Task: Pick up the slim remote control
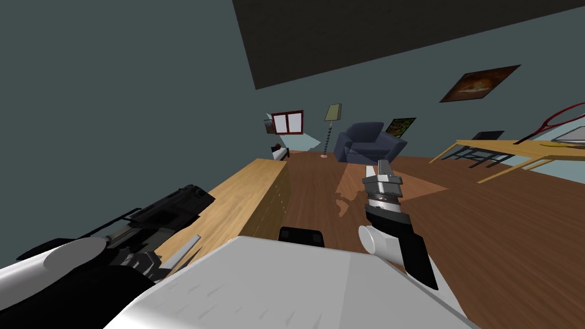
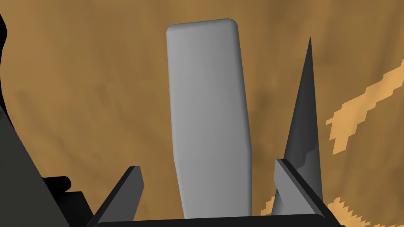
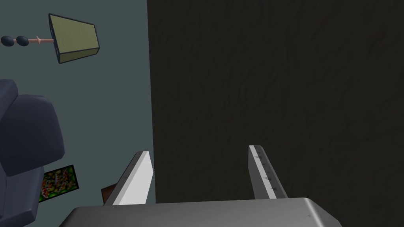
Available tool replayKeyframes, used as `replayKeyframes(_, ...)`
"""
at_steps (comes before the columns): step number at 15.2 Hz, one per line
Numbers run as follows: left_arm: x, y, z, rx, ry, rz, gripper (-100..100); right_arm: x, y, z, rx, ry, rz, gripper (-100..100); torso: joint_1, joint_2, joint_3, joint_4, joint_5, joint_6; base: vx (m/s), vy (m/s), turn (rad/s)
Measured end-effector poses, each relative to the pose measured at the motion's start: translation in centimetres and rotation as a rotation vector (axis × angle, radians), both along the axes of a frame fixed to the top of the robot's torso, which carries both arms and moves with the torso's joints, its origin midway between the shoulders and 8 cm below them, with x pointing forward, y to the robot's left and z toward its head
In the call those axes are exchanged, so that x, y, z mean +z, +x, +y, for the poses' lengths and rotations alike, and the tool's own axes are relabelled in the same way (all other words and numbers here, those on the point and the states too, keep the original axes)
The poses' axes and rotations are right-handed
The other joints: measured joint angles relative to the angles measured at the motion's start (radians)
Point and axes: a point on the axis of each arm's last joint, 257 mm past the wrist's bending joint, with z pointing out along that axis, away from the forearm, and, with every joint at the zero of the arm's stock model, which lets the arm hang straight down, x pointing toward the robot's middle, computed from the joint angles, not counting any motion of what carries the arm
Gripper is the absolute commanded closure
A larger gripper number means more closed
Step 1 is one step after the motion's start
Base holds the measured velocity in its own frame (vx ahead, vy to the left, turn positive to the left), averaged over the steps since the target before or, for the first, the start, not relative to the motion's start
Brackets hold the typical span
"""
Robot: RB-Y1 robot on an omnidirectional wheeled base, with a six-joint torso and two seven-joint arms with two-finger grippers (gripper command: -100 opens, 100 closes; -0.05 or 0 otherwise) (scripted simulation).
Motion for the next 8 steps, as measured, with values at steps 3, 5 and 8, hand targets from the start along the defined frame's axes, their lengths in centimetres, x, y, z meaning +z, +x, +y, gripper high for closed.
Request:
replayKeyframes(3, -0.7, -1.0, 0.7, 0.007, 0.002, -0.002, -100, 0.0, 0.0, 0.0, 0.0, 0.0, 0.0, 0, -0.003, 0.0, 0.0, 0.0, -0.001, 0.0, 0.027, -0.047, -0.032)
replayKeyframes(5, -1.0, -1.4, 1.1, 0.009, 0.003, -0.003, -100, 0.0, 0.0, 0.0, 0.0, 0.0, 0.0, 0, -0.003, 0.0, 0.0, 0.0, -0.001, 0.0, 0.02, -0.032, -0.025)
replayKeyframes(8, -1.5, -2.4, 1.7, 0.016, 0.003, -0.003, -100, 0.0, 0.0, 0.0, 0.0, 0.0, 0.0, 0, -0.002, 0.0, 0.0, 0.0, -0.001, 0.0, 0.022, -0.026, -0.032)
